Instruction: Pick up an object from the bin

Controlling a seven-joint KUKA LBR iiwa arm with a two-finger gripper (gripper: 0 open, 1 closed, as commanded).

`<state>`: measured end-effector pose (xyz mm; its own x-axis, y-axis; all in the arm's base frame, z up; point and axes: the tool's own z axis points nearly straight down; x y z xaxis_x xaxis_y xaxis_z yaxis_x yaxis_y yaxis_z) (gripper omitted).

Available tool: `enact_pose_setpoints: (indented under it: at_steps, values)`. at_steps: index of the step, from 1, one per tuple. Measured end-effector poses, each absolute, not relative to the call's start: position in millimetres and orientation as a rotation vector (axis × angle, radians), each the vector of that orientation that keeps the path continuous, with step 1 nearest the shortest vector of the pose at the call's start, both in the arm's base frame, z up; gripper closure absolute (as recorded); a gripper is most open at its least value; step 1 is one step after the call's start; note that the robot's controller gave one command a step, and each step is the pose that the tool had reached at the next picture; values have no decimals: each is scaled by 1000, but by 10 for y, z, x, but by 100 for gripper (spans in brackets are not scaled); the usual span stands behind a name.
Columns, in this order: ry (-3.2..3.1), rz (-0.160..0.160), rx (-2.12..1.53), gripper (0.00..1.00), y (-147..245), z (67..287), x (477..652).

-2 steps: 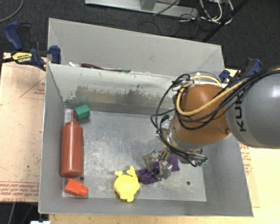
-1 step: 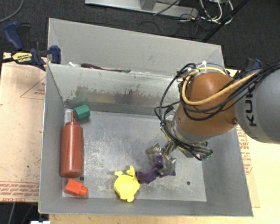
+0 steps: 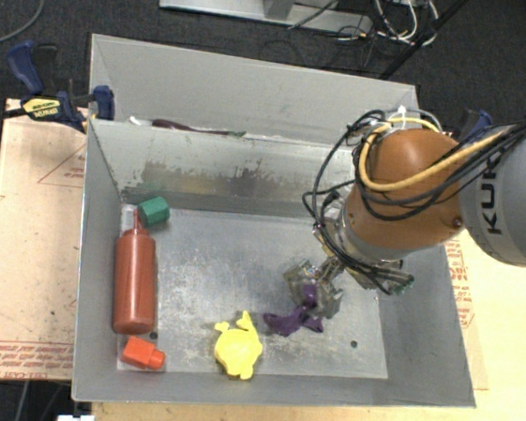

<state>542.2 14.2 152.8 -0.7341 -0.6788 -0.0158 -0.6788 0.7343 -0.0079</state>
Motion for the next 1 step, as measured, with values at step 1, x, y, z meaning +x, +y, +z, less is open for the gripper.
enact_pose_setpoints:
  at_steps: [1]
  values:
    - [2948, 10, -1092, 100, 298, 3129, 5428]
